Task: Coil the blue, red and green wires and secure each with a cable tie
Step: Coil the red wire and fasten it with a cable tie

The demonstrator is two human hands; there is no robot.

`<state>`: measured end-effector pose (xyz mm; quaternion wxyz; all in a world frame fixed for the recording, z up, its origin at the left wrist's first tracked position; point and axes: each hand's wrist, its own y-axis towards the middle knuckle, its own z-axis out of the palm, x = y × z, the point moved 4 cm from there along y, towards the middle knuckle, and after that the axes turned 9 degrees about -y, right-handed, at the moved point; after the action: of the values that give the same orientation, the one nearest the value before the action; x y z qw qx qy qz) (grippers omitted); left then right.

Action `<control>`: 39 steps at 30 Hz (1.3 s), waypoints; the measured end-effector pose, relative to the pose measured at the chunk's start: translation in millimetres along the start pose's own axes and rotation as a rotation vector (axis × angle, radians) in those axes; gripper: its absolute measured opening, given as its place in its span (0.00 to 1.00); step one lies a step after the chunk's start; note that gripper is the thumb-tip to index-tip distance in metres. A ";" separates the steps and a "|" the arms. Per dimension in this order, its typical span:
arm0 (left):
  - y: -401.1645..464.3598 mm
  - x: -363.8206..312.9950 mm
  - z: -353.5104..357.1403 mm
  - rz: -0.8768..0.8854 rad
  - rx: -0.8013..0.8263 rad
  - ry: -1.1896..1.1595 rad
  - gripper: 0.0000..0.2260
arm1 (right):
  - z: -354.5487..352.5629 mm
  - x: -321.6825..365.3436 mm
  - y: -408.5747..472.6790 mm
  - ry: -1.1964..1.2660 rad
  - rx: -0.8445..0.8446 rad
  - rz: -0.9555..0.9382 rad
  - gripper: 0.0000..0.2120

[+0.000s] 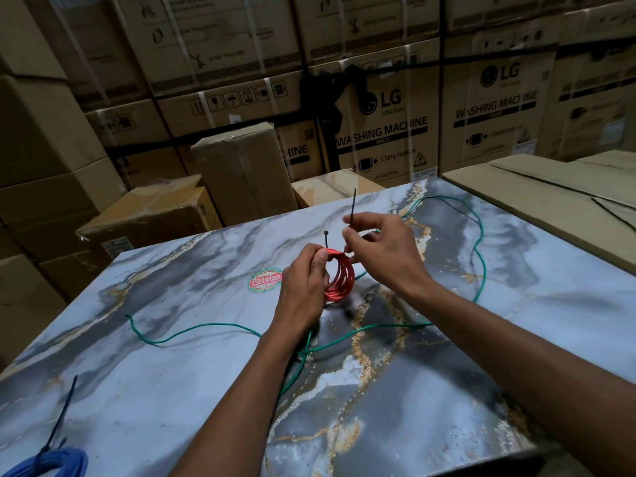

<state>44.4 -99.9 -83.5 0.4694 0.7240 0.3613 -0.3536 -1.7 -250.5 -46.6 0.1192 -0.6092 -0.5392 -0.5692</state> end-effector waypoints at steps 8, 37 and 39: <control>-0.7 -7.3 2.4 0.067 0.032 0.084 0.11 | 2.4 -3.4 0.7 -0.336 -0.091 -0.152 0.17; -1.0 -5.2 5.0 0.051 0.122 -0.022 0.12 | -6.0 -1.7 10.3 -0.448 -0.057 -0.360 0.08; -1.8 -7.1 5.1 0.060 0.126 -0.006 0.12 | -6.3 -2.3 10.3 -0.447 -0.054 -0.357 0.08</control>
<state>38.4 -105.4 -79.8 0.4345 0.7615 0.3150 -0.3636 3.4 -260.5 -41.6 -0.1211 -0.6178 -0.6355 -0.4470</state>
